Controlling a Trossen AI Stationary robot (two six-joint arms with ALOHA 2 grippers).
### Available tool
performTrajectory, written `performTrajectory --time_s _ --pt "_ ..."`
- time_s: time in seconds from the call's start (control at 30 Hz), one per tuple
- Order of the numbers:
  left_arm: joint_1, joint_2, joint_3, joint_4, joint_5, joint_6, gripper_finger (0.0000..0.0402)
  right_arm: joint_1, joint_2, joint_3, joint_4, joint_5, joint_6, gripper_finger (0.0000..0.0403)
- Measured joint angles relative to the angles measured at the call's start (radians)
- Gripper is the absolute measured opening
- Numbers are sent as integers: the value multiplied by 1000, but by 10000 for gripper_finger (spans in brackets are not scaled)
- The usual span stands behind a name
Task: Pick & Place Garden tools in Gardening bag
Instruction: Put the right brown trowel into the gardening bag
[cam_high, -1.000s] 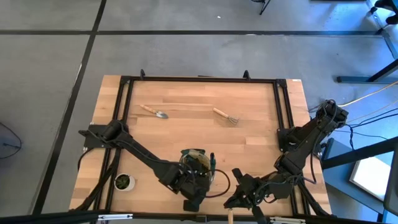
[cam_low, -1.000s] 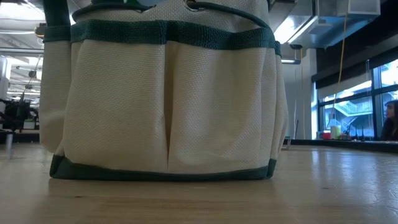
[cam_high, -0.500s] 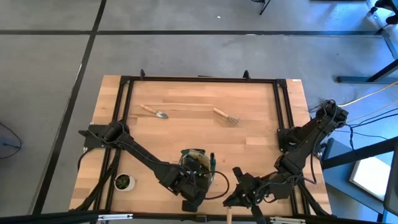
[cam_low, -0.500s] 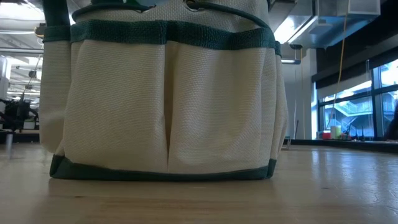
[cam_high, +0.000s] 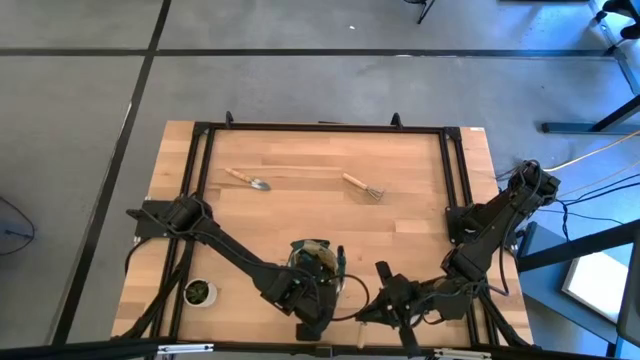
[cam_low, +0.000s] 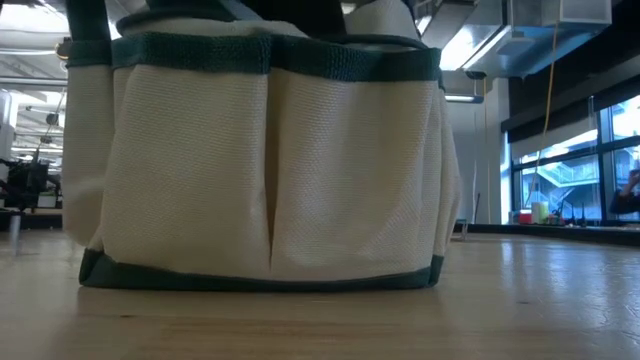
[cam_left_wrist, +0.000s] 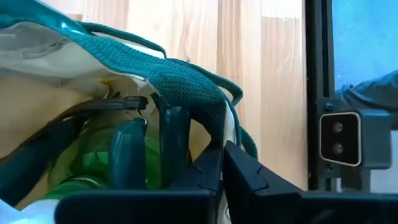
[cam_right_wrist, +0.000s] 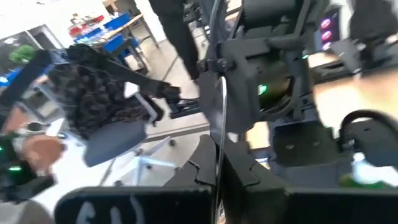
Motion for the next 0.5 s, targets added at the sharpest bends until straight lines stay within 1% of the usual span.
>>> performTrajectory --time_s 0.07,0.2,0.3,0.4,0.5 --pt "5 0 13 -4 10 -14 3 -1 0 0 -1 31 -45 0" --pt "18 0 48 -11 25 -45 2 -11 3 0 -2 103 -196 0" --pt "29 0 62 -19 25 -77 2 -39 25 0 0 95 -261 0" --pt "38 0 62 -30 31 -110 2 -70 61 0 4 55 -265 0" --pt "40 0 62 -50 43 -138 2 -81 89 1 13 81 -271 0"
